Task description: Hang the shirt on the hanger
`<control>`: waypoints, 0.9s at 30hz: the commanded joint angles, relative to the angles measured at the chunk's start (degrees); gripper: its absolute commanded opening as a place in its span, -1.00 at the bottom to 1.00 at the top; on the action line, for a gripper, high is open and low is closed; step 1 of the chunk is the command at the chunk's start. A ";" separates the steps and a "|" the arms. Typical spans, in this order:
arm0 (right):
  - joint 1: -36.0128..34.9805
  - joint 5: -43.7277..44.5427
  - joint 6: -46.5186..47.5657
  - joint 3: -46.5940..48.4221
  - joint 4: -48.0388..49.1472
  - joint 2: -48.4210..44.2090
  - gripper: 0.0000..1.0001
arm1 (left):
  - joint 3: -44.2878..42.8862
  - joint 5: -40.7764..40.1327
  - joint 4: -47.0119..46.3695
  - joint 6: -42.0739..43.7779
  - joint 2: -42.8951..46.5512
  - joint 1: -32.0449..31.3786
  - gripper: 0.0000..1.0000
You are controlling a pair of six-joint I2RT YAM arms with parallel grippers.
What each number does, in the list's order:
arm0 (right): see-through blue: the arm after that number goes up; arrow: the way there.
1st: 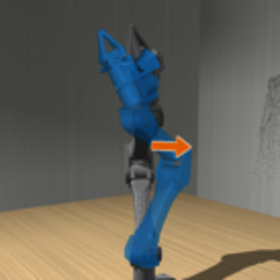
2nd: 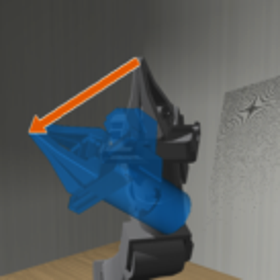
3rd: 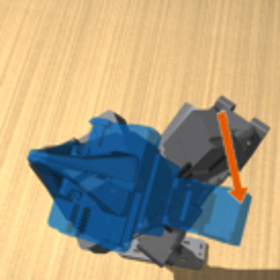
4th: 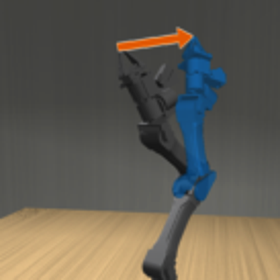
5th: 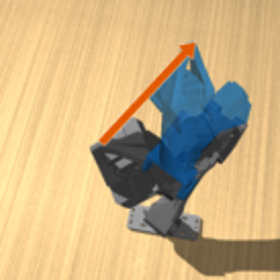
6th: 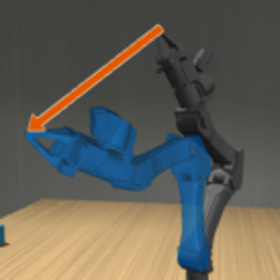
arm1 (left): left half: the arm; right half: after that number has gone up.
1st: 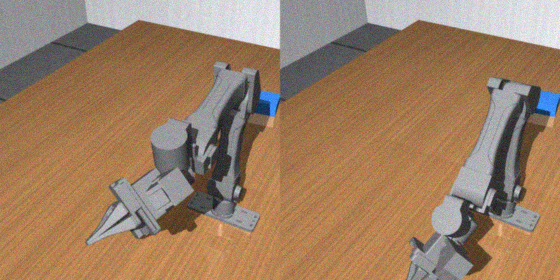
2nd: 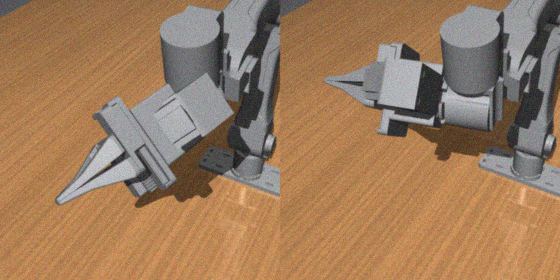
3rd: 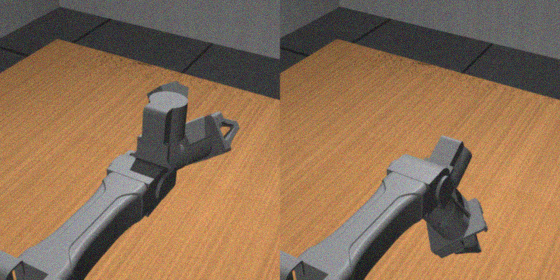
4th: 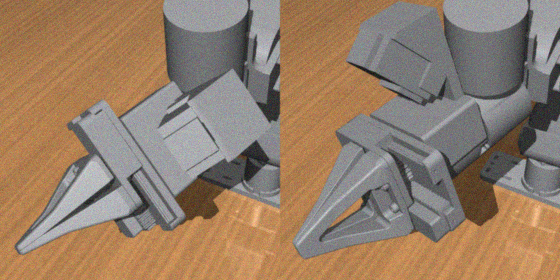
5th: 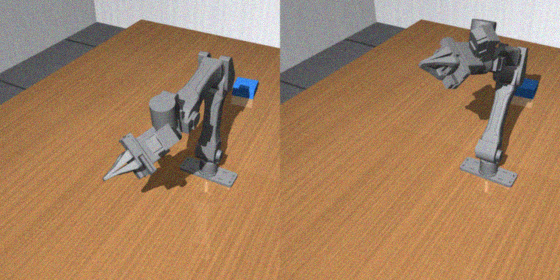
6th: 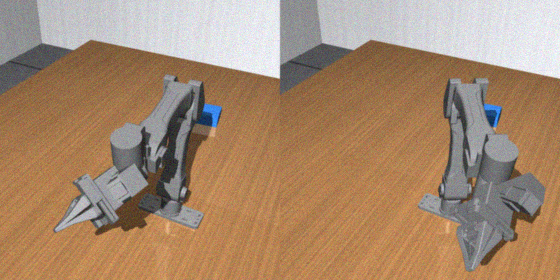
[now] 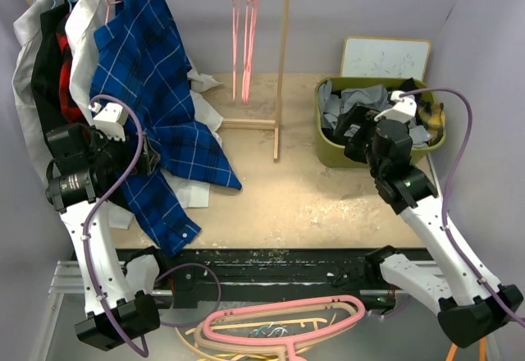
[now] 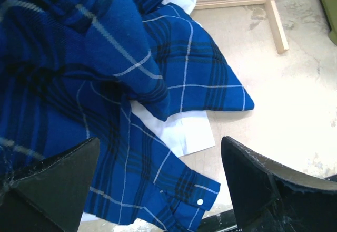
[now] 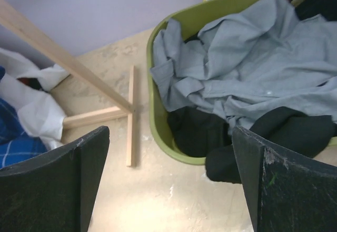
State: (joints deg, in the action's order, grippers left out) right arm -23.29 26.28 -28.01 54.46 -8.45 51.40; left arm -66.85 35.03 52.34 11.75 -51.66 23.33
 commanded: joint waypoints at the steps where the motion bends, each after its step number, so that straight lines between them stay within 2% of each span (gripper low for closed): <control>1: 0.17 -5.18 -2.41 5.40 -0.07 0.91 1.00 | -1.42 -1.17 -1.45 0.71 0.62 1.97 0.99; 5: 0.17 -1.82 -2.49 7.18 -1.69 2.64 1.00 | -2.27 4.29 -0.22 1.63 -1.14 3.21 0.99; 8: 0.02 3.30 -2.71 4.88 0.08 1.61 1.00 | -3.49 6.33 0.38 2.06 -2.43 3.31 0.99; 12: 0.01 7.81 -8.14 1.11 2.69 0.38 1.00 | -4.66 2.96 1.16 1.99 -6.78 3.27 0.99; 15: 0.00 7.09 -8.59 1.26 4.25 1.78 1.00 | -6.66 -0.57 2.32 2.06 -11.57 1.49 0.99; 18: 0.44 3.23 -4.94 6.36 1.51 6.65 1.00 | -10.00 -6.79 3.10 2.05 -15.72 -3.15 0.99; 21: 2.64 2.44 -5.85 10.61 -1.45 12.07 1.00 | -13.08 -9.94 3.93 2.31 -17.58 -6.55 0.99; 27: 9.39 5.92 -8.88 20.44 -8.19 24.96 0.96 | -16.14 -2.36 5.70 2.09 -18.43 -6.69 0.99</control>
State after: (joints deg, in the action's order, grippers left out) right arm -17.30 29.17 -35.05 67.59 -12.23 70.15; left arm -79.07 28.36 57.60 13.04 -70.57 16.75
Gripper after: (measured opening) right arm 0.985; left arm 0.993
